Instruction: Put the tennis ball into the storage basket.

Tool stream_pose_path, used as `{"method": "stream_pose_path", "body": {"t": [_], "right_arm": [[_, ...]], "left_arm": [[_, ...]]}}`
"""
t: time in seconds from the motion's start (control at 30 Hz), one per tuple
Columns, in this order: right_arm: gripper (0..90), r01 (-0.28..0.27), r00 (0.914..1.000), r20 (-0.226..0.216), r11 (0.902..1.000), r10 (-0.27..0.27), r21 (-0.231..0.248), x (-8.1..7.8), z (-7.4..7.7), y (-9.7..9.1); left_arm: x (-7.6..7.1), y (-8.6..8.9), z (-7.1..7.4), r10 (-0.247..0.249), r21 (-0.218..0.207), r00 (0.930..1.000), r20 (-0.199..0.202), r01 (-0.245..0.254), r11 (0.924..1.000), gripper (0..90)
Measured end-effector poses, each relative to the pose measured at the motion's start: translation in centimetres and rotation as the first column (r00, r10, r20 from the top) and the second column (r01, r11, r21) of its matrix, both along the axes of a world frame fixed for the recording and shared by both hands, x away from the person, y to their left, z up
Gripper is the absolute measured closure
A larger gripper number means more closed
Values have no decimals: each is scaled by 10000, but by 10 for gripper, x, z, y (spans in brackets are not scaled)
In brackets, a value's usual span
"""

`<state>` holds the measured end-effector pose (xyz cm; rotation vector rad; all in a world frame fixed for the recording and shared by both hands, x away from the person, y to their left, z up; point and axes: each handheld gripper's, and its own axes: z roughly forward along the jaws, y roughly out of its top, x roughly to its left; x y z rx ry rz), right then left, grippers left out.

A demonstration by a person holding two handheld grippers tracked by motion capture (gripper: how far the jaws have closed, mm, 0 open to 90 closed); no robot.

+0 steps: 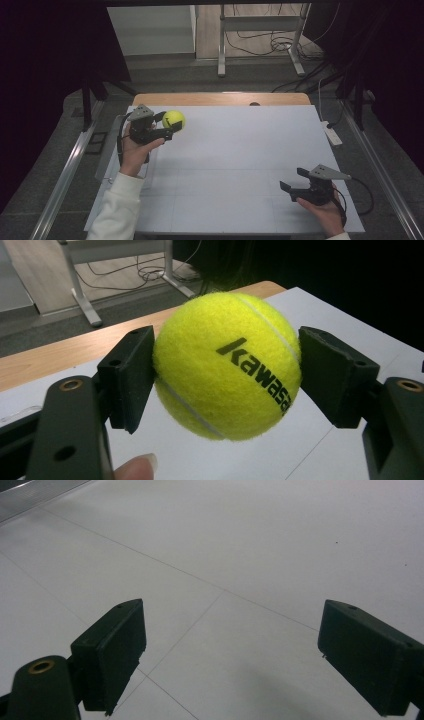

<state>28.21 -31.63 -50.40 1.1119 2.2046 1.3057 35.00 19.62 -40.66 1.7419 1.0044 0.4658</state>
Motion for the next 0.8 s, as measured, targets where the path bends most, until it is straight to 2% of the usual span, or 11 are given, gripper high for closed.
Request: {"method": "stream_pose_path", "body": {"t": [0.8], "right_arm": [[120,5,10000,1,10000,-5,-1,0,0,0]], "left_arm": [[4,24,-2,579,-373,9983,-106,-583,9976,270]]}}
